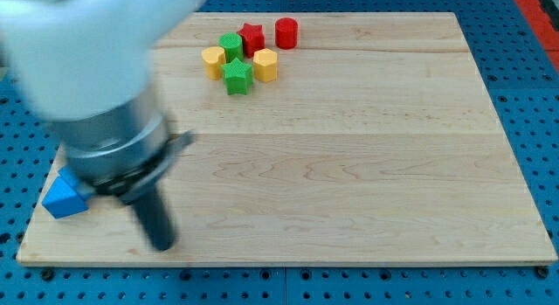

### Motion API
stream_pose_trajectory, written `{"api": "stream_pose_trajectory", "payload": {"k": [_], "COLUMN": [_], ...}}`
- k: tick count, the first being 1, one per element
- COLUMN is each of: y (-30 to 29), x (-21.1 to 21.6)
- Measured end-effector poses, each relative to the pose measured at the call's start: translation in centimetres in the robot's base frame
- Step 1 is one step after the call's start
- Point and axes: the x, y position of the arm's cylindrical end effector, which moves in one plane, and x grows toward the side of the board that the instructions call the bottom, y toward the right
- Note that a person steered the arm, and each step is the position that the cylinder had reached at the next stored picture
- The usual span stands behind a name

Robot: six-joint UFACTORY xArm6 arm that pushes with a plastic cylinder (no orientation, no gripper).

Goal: Move the blue triangle to the top left of board

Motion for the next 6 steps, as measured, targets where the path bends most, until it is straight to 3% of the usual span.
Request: {"api": "stream_pose_trajectory", "payload": {"k": [1, 2, 6], "y": [-8.1, -9.7, -9.4], "x": [-0.1, -2.0, -8.2]}}
